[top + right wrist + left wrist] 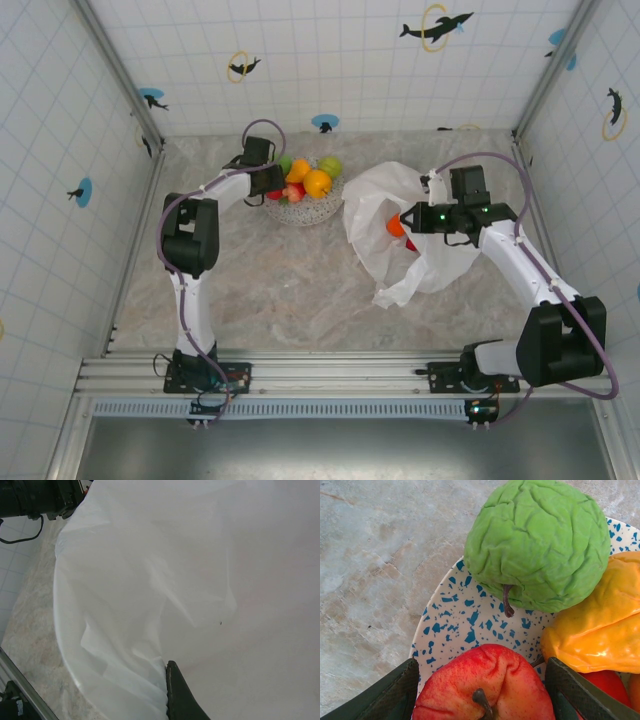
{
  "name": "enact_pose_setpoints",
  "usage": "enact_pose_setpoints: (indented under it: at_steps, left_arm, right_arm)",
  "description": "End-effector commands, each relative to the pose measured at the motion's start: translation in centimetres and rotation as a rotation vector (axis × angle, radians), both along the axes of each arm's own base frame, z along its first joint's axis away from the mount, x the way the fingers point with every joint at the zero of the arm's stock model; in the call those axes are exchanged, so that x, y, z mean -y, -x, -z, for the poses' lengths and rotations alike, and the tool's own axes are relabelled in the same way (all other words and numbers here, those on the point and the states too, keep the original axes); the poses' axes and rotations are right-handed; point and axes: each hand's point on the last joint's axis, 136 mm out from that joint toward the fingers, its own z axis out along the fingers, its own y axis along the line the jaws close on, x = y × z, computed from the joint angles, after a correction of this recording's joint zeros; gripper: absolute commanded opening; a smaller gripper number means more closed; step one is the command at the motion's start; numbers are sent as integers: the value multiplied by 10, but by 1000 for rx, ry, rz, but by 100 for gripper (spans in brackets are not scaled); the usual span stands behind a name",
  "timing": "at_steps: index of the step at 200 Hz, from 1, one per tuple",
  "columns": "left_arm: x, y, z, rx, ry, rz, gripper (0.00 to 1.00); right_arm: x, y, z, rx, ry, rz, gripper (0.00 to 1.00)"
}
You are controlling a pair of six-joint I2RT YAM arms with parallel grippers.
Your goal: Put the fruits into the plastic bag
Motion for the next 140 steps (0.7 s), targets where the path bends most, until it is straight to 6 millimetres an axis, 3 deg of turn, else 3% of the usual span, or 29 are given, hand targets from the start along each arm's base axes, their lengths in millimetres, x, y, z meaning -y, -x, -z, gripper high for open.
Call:
enact_pose_setpoints:
  at_steps: [1, 70, 97, 140]
  left_arm:
    - [-2, 3, 12, -37, -12, 15, 68]
    - [-3, 3, 5, -20, -15, 22, 57]
    - [-10, 3, -17, 35, -41, 8, 53]
    - [-13, 7, -71, 153, -46, 22, 51]
  right_arm:
    - [-2, -1, -5, 22, 4, -15, 0]
    - [-1, -1, -3, 21, 12, -9, 0]
    - [-2, -4, -6, 23, 9, -8, 0]
    - [-1, -5, -13, 38, 11, -1, 0]
